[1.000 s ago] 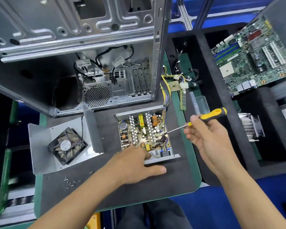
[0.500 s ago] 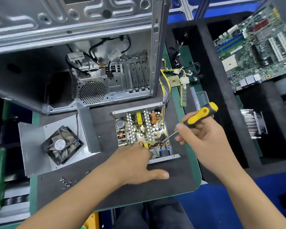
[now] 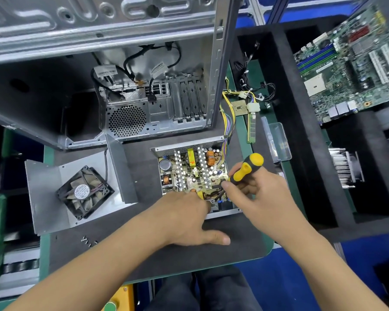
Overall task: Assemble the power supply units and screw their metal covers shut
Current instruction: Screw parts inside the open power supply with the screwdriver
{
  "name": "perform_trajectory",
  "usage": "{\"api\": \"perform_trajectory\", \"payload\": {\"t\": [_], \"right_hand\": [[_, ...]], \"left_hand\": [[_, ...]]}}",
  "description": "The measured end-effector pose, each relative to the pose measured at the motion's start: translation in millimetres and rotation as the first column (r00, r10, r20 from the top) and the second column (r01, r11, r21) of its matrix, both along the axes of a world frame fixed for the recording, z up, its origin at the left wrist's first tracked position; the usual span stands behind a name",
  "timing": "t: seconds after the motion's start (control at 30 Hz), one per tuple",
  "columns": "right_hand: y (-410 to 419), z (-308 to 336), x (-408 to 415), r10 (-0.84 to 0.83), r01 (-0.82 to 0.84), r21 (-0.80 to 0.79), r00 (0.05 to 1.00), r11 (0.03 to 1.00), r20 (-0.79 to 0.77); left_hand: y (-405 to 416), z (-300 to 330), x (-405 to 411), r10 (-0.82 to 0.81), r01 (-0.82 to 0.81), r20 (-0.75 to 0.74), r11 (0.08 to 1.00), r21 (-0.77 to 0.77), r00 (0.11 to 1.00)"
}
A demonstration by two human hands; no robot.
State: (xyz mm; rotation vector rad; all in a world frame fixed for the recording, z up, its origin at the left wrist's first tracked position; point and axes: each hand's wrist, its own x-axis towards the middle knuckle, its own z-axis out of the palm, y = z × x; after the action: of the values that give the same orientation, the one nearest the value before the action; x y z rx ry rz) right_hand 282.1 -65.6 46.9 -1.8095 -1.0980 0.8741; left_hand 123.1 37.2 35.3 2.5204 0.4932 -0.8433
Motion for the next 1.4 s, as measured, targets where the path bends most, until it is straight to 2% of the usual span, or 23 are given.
{"api": "perform_trajectory", "payload": {"t": [0.17, 0.6, 1.07, 1.4], "right_hand": [[1.5, -5.4, -2.6, 0.053, -0.052, -0.010, 0.998, 0.999, 0.022], [2.1, -11.1, -3.0, 0.052, -0.052, -0.016, 0.998, 0.999, 0.041], [1.9, -8.4, -3.7, 0.065, -0.064, -0.036, 0.998, 0.997, 0.014], [-0.1, -5.5, -6.1, 0.094, -0.092, -0.049, 0.994, 0.995, 0.051]], "left_hand": [[0.8, -0.8, 1.6, -0.002, 0.002, -0.010, 1.000, -0.015, 1.000], [-0.1, -1.3, 5.0, -0.012, 0.011, -0.048, 1.000, -0.018, 0.999], [0.0, -1.1, 4.9, 0.007, -0.009, -0.048, 0.999, -0.035, 0.999], [-1.1, -3.4, 4.2, 0.019, -0.020, -0.029, 1.000, -0.014, 0.999]]}}
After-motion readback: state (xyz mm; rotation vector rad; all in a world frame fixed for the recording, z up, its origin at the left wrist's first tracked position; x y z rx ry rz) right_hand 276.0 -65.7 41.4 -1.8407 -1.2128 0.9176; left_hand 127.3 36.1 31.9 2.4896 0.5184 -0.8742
